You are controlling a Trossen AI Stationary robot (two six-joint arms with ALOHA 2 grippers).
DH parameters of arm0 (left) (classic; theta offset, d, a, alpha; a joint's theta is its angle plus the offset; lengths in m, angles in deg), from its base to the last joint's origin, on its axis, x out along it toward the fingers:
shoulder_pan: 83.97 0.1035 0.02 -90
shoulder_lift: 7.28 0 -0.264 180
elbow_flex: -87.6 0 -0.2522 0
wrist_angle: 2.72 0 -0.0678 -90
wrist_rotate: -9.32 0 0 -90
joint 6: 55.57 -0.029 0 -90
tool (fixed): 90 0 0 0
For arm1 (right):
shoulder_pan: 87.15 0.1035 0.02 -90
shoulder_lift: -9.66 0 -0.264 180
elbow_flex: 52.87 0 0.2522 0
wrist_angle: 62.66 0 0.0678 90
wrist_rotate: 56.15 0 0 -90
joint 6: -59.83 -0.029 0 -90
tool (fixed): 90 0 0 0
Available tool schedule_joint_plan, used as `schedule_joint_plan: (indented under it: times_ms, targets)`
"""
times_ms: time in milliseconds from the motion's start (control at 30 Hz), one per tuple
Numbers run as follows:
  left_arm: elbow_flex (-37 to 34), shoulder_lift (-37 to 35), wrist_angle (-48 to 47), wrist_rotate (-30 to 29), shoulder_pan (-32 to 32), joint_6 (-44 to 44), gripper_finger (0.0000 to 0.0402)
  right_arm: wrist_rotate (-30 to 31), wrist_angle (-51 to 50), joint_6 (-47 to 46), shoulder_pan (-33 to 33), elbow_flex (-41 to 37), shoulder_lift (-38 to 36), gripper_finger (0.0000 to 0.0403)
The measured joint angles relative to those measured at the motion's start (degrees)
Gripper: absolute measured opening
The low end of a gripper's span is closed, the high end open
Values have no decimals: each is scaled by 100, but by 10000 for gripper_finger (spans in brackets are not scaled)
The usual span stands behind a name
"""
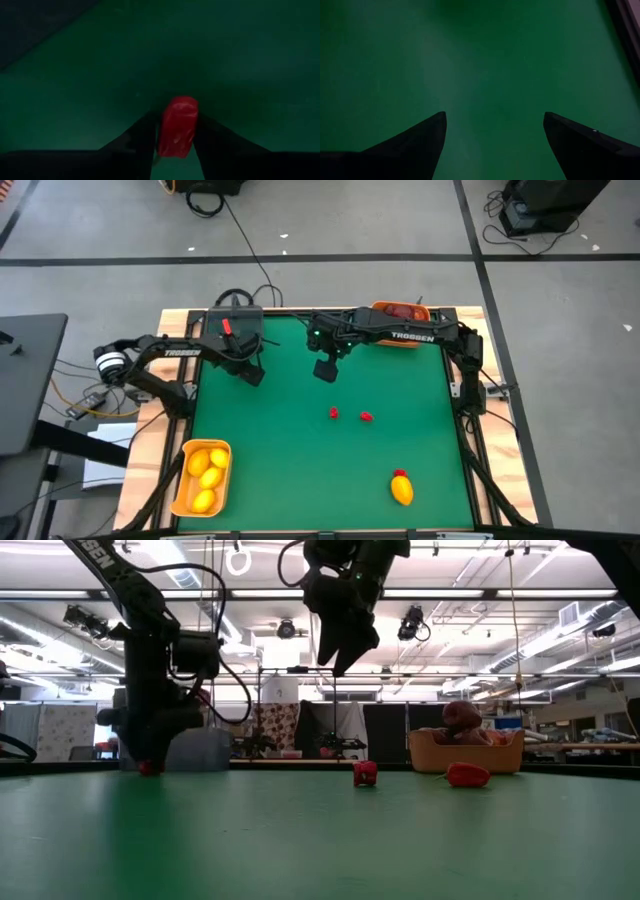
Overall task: Sort produce into baskets
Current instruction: Put the top left red chili pepper into the black bin
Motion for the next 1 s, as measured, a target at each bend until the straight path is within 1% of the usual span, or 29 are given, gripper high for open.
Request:
schedule_joint_plan:
  times_ms: [133,233,400,467,533,667,767,1000]
  targets:
    - [-15,-120,-81,196,1,14,100,1,1,-28,70,0,0,345]
    - [-26,-265,-191,272,-3,34,85,163,2,-32,123,0,0,345]
    - [-26,-582,-334,385,-3,72,80,284,0,-166,161,0,0,345]
    - [9,-752,-541,512,-8,124,80,322,-20,-281,183,0,0,345]
    - [98,-927,-761,517,-52,151,79,446,-22,-334,221,0,0,345]
    - [409,-1293,-1137,460,-119,84,79,557,-20,-395,296,0,0,345]
    - [777,-1461,-1361,341,-119,23,79,564,5,-582,344,0,0,345]
    - [1658,-1545,-1521,181,-101,-471,79,679,-212,-709,545,0,0,345]
